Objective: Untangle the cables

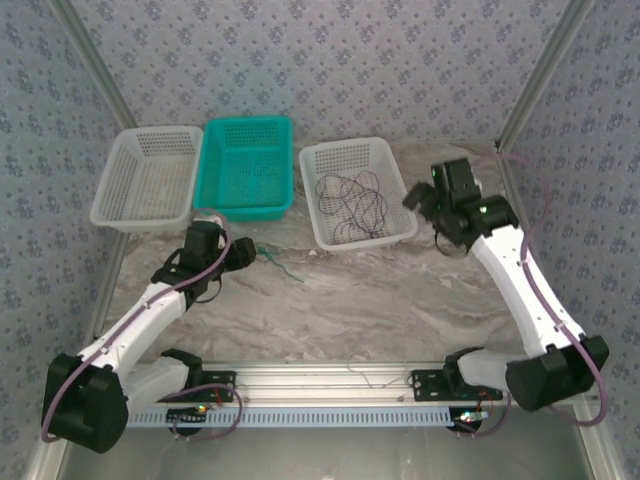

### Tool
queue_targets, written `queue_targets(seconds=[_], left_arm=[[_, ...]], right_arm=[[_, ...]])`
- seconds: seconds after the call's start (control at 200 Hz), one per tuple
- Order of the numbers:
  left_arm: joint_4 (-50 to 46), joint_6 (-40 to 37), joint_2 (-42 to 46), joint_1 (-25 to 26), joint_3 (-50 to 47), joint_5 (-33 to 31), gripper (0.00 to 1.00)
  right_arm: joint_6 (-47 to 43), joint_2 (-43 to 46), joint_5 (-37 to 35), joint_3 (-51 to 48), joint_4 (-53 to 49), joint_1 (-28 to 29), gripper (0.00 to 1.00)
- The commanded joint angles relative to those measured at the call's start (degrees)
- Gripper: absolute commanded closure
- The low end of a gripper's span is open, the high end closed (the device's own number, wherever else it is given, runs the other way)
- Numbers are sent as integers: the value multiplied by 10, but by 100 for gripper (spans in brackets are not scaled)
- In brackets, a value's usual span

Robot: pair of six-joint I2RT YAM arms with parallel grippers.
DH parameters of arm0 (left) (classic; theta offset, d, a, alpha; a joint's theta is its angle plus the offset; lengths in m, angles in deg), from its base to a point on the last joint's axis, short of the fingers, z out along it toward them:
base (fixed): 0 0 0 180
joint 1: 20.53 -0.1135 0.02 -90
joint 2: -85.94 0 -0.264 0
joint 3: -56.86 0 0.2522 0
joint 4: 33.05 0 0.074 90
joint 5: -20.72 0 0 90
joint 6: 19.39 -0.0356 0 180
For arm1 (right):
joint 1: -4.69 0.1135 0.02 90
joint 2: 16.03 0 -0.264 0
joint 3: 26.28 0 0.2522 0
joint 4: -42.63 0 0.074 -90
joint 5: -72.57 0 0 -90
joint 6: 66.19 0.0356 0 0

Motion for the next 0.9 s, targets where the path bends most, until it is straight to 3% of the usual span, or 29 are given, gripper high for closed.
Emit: queue_targets(seconds=[0.0, 0.15, 0.285, 0.415, 0.545, 0.695, 0.73, 0.79, 0.839, 0.894], left_arm=[[-7, -25, 16, 2, 32, -37, 6], [-18, -49, 16, 1, 49, -59, 1], [-12, -67, 17, 2, 58, -62, 1], [-19, -71, 23, 2, 63, -57, 1], [-16, -61, 31, 2, 52, -43, 1], [-10, -48, 43, 2, 38, -34, 1], [-8, -46, 46, 2, 36, -31, 1], [-6, -45, 47, 2, 35, -27, 1], [-8, -46, 47, 1, 35, -23, 1], [-12, -49, 48, 2, 38, -19, 1]], right_arm=[[102, 40, 26, -98, -176, 8, 3], [141, 45, 134, -205, -188, 75, 5], [11, -3, 275, -217, -10, 206, 10], [-93, -37, 185, -173, 30, 381, 6], [-136, -80, 222, -173, 64, 445, 5], [-161, -150, 180, -175, 58, 502, 11], [-167, -163, 180, -178, 68, 505, 15], [-171, -185, 179, -181, 87, 506, 33], [-182, -200, 168, -177, 95, 505, 54], [-184, -208, 145, -164, 83, 504, 84]])
